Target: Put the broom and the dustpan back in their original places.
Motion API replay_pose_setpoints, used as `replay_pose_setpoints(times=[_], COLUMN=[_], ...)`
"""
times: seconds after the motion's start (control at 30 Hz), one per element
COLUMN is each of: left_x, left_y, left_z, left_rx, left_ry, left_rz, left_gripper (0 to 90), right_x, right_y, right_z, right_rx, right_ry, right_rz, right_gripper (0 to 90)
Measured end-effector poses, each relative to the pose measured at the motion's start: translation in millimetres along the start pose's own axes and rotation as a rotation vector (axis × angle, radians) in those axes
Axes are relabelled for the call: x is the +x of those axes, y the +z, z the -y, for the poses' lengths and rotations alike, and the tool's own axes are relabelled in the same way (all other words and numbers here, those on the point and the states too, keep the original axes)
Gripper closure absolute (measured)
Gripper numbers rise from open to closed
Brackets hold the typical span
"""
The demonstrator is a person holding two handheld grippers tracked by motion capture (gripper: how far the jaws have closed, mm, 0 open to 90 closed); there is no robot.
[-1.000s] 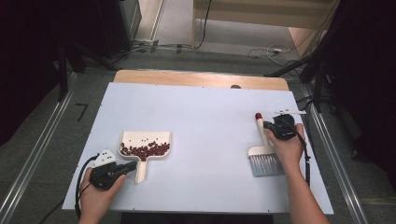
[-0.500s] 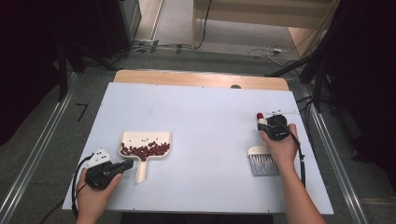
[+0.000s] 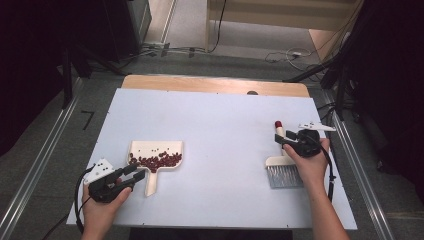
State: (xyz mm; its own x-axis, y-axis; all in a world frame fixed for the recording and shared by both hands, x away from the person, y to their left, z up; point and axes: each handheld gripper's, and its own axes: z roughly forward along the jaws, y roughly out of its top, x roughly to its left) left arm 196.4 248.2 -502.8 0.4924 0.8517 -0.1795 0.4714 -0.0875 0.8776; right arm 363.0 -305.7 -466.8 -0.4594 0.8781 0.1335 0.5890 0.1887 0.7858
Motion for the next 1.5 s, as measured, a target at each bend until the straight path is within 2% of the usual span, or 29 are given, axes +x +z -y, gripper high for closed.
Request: replay_pose_setpoints(times=[0.2,0.33,0.6,0.77,0.97,1.07,1.23,1.5], left_x=[-0.5,-0.1,0.4,0.4,0.9,0.8,1.4,7.6], left_y=[-0.4,-0.7,-1.2,-0.4,-0.7,-0.6,-0.6,1.2], left_z=[-1.8,-2.5,-3.5,-3.1,-3.3,-2.7,-2.3,0.6], left_rx=[-0.027,-0.038,-0.053,-0.055,-0.059,-0.063,-0.08,-0.08], left_ry=[0.011,0.012,0.015,0.017,0.019,0.02,0.026,0.025], left_rz=[-0.007,0.012,0.034,0.049,0.044,0.056,0.077,0.068], left_gripper=[33.3,25.9,13.2,7.7,2.7,0.7,0.0,0.0], right_x=[0.6,2.3,6.4,5.9,6.0,4.7,-1.0,-13.6], right_y=[-21.9,-34.3,-52.0,-63.6,-73.8,-80.0,-88.6,-101.1], right_z=[11.9,20.2,38.2,49.6,65.8,73.6,86.5,107.0], right_rx=[-0.073,-0.116,-0.15,-0.184,-0.178,-0.185,-0.194,-0.205], right_ry=[-0.027,-0.033,-0.049,-0.042,-0.045,-0.043,-0.031,-0.008], right_rz=[-0.049,-0.061,-0.077,-0.074,-0.061,-0.06,-0.062,-0.045], right_gripper=[23.2,14.1,1.2,0.0,0.0,0.0,0.0,0.0])
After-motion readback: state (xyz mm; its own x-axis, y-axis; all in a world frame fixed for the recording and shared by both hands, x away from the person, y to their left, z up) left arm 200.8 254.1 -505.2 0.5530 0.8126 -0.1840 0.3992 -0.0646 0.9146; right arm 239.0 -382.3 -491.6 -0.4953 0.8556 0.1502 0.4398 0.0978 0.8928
